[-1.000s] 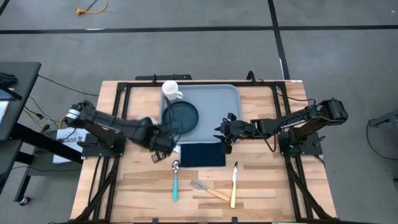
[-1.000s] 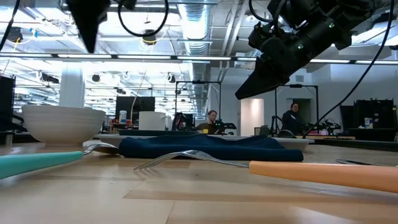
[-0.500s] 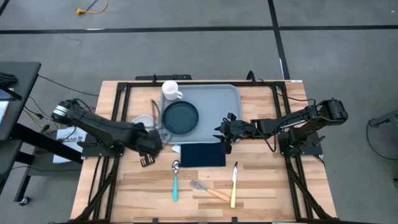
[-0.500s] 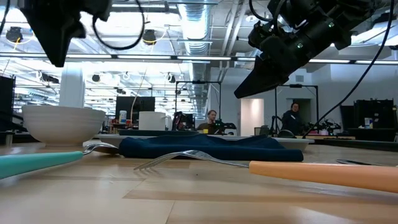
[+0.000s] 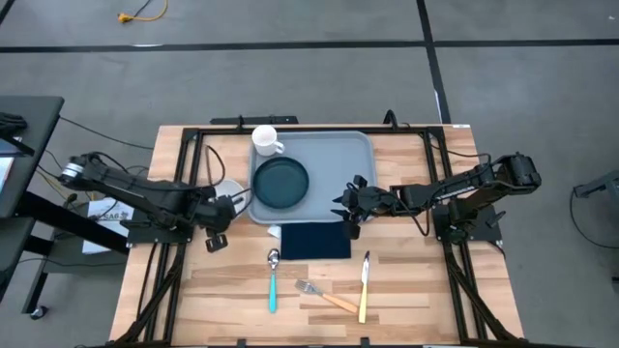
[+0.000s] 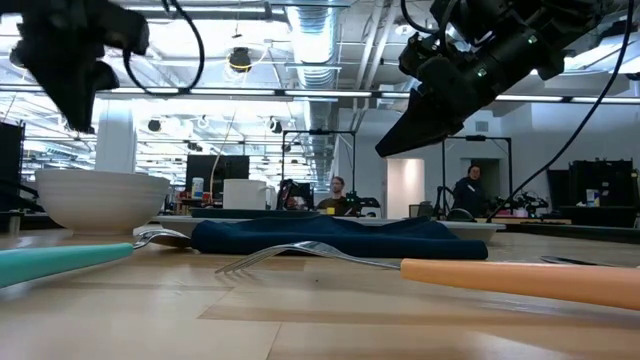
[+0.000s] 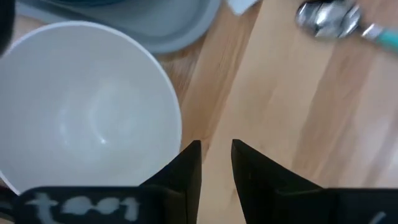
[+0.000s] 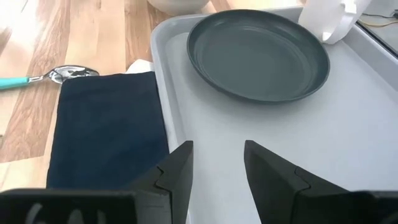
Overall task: Set up tray
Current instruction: Put the white bowl on the black plate
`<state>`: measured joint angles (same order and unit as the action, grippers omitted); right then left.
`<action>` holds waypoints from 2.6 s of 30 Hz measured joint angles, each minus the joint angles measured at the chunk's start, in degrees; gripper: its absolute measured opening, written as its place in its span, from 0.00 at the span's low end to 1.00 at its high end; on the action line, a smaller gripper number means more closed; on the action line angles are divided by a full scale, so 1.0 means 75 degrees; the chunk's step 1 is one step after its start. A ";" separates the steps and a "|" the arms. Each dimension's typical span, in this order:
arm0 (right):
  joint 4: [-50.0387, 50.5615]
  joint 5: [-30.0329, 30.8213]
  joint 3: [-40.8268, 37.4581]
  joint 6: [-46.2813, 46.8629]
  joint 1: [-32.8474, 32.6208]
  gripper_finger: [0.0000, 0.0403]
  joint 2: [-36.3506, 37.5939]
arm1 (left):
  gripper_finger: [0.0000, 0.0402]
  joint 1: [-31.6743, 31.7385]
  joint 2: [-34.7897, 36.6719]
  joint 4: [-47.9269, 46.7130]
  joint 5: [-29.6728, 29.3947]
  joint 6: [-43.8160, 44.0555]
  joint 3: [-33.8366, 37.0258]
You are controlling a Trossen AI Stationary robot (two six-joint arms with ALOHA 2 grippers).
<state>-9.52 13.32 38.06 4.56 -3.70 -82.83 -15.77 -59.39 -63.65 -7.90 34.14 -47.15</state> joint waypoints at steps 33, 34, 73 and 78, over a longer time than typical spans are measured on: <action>0.0012 0.0001 -0.0003 -0.0003 0.0000 0.33 0.0000 | 0.19 0.0003 -0.1344 -0.0264 -0.0265 -0.0856 0.0043; 0.0012 0.0000 -0.0003 -0.0003 0.0000 0.33 0.0000 | 0.19 0.0003 -0.1344 -0.0264 -0.0265 -0.0854 0.0043; 0.0009 0.0001 -0.0003 -0.0003 0.0000 0.33 0.0000 | 0.19 0.0003 -0.1350 0.0025 -0.0525 -0.0614 0.0620; 0.0009 -0.0001 -0.0001 -0.0003 0.0000 0.33 0.0000 | 0.19 0.0003 -0.1348 0.0025 -0.0595 -0.0614 0.0623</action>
<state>-9.45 13.31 38.06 4.54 -3.70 -82.83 -15.75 -69.51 -63.46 -12.36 29.54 -42.48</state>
